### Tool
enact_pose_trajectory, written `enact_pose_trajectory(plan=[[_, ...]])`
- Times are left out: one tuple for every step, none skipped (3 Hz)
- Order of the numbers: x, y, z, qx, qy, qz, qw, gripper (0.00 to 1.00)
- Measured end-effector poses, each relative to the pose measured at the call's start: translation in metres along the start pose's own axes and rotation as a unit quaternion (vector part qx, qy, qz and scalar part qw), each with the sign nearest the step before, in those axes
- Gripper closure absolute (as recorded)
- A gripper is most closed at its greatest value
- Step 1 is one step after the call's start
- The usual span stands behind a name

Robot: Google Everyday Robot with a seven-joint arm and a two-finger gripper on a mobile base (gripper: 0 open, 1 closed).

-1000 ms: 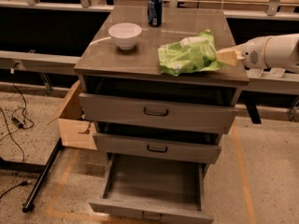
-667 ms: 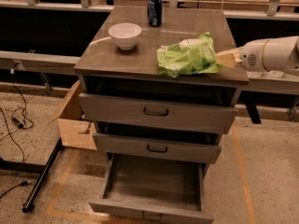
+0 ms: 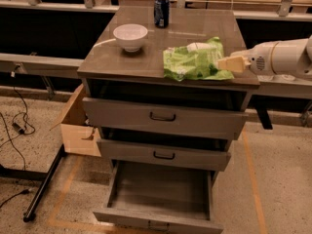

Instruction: Place green rice chip bag into bottom drawer

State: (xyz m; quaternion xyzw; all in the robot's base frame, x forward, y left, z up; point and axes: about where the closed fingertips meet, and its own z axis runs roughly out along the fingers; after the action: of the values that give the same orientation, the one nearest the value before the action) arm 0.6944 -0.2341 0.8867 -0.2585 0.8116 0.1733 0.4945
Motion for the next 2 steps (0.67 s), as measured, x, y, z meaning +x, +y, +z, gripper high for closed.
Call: enact_pose_trajectory(plan=[[-0.0031, -0.0033, 0.0008, -0.003, -0.003, 0.008, 1.0000, 0.00], [-0.0057, -0.0055, 0.0041, -0.015, -0.009, 0.018, 0.9997, 0.00]])
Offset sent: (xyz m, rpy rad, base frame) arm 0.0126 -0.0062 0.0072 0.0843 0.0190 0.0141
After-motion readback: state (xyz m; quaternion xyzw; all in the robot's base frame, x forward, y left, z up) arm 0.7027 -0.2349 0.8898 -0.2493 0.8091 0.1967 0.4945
